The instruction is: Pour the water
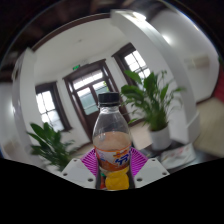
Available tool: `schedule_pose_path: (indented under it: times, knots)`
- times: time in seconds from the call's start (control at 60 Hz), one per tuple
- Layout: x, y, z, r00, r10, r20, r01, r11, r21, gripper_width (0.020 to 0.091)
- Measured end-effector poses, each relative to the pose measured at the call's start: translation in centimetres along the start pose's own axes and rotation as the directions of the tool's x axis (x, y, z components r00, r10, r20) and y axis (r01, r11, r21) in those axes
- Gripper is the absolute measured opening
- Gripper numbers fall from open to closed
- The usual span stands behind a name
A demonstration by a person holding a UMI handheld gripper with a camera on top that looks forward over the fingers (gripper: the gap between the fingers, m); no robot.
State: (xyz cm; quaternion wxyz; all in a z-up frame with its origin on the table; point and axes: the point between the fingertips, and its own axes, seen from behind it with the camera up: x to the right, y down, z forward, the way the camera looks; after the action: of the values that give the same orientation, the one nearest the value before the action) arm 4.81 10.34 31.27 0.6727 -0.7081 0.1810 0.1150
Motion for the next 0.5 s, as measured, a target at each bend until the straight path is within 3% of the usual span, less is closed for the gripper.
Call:
schedule_pose_path:
  times: [0.167,0.333,0.5]
  knots:
    - [7.7,-2.9,0.0,0.921,-0.313,-0.233,0.321,0.947,-0.001,0.0378]
    - [17.1,-1.3,0.9,0.877,-0.321,-0.359,0.318,0.946,-0.069,0.0377]
    - [25.4,4.3,2.6,0.85,-0.324,-0.415,0.283,0.946,-0.161,0.0378]
